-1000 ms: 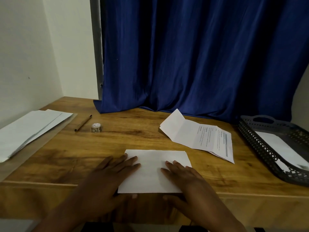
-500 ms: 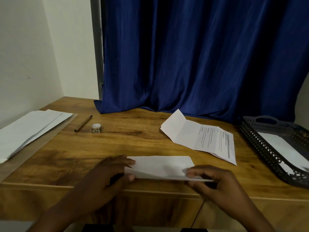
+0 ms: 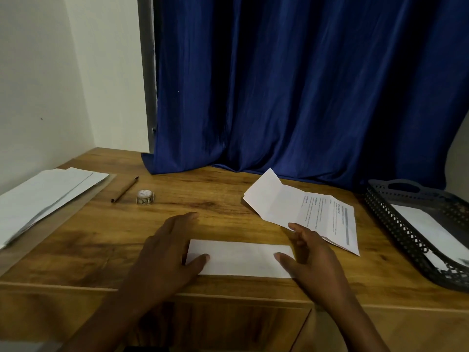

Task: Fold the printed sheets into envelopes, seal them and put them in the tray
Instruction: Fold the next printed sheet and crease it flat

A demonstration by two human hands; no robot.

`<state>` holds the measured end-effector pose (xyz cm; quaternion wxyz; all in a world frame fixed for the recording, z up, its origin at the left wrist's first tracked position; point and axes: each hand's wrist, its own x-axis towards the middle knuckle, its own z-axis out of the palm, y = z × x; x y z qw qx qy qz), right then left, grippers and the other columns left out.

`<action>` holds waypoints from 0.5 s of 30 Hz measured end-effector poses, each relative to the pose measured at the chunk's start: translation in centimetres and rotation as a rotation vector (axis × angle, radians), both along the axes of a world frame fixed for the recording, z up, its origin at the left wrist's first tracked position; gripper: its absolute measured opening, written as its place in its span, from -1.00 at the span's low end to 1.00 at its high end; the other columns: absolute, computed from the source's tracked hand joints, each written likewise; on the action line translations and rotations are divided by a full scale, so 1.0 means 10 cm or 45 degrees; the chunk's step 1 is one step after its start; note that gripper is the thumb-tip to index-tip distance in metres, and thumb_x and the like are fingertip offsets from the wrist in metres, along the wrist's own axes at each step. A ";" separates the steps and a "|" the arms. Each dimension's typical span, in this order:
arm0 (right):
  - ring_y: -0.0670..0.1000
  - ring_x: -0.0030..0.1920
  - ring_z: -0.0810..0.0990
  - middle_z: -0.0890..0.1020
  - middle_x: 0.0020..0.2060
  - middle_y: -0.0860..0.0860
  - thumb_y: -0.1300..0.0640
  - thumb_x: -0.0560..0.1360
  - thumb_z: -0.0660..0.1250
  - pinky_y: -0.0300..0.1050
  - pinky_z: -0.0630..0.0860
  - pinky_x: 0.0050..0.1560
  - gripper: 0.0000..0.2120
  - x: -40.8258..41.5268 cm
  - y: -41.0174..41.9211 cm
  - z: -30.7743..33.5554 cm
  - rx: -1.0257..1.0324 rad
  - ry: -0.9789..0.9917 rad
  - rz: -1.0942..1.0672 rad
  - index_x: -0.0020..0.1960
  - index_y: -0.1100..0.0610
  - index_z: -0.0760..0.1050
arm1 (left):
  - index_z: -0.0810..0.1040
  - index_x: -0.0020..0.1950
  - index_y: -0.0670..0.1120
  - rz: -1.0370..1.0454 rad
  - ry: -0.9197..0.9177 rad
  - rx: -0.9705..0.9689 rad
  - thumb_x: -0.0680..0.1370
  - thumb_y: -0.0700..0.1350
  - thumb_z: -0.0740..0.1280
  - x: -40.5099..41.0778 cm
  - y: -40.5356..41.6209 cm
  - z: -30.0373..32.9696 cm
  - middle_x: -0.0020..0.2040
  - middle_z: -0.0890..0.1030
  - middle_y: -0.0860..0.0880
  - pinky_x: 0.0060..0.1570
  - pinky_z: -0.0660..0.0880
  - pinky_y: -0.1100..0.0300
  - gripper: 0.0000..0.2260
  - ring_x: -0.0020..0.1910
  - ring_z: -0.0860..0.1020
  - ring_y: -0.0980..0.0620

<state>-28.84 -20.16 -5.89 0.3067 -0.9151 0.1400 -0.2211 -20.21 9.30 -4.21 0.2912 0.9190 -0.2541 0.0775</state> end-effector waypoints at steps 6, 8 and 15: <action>-0.17 0.26 0.50 0.53 0.27 -0.28 -0.22 0.42 0.48 -0.05 0.60 0.20 -0.47 -0.05 0.04 0.02 -0.165 -0.055 0.018 0.34 -0.28 0.41 | -0.03 0.62 0.19 -0.108 -0.134 0.215 0.63 0.17 0.16 -0.05 -0.13 -0.04 0.64 -0.16 0.12 0.58 -0.09 -0.04 -0.39 0.62 -0.16 0.04; -0.13 0.27 0.49 0.53 0.30 -0.19 -0.21 0.45 0.45 -0.10 0.56 0.22 -0.48 -0.07 0.10 0.05 -0.298 -0.052 -0.006 0.36 -0.23 0.41 | -0.11 0.64 0.17 -0.191 -0.205 0.336 0.65 0.21 -0.03 -0.11 -0.23 -0.08 0.63 -0.27 0.13 0.56 -0.27 -0.11 -0.43 0.58 -0.36 0.06; -0.08 0.56 0.16 0.20 0.59 -0.15 -0.22 0.62 0.12 -0.11 0.07 0.50 -0.46 -0.04 0.76 0.20 -0.491 0.105 0.312 0.56 -0.17 0.15 | -0.09 0.65 0.08 -0.294 -0.216 0.543 0.54 0.27 -0.33 -0.14 -0.33 -0.20 0.66 -0.09 0.10 0.55 -0.24 -0.05 -0.32 0.58 -0.26 0.15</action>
